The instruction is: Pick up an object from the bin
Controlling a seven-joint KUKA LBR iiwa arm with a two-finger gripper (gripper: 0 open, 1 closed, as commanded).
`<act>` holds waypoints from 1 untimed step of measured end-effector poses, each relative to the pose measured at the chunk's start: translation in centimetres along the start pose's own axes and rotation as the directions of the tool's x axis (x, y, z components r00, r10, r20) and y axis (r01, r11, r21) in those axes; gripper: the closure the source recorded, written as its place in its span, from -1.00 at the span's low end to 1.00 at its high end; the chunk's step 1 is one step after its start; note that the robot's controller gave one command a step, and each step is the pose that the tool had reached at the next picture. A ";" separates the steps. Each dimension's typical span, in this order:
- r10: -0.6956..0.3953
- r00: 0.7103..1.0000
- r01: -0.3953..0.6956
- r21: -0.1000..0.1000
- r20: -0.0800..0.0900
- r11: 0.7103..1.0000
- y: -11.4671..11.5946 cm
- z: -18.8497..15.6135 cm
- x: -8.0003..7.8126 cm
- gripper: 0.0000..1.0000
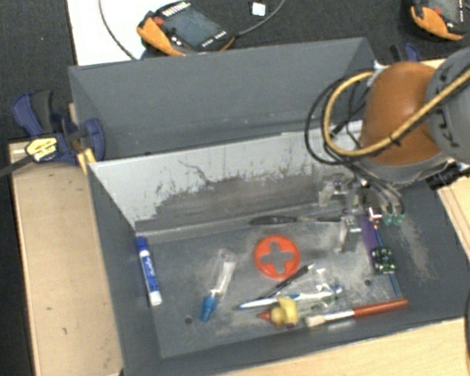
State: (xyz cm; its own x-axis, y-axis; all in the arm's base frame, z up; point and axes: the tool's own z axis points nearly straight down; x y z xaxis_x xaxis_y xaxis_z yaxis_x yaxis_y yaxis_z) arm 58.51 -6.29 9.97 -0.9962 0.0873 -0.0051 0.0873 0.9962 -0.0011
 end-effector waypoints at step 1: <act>-0.610 0.792 0.610 0.010 0.009 0.792 5.7 2.1 8.4 -1.00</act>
Offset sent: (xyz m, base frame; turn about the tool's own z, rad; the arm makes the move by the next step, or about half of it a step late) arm -0.0003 -0.0080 -0.0297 -0.0013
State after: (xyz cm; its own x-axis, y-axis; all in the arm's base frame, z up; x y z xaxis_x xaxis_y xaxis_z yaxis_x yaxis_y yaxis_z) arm 50.68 0.13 7.79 -0.8422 -0.5391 -0.0124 -0.5389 0.8423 -0.0135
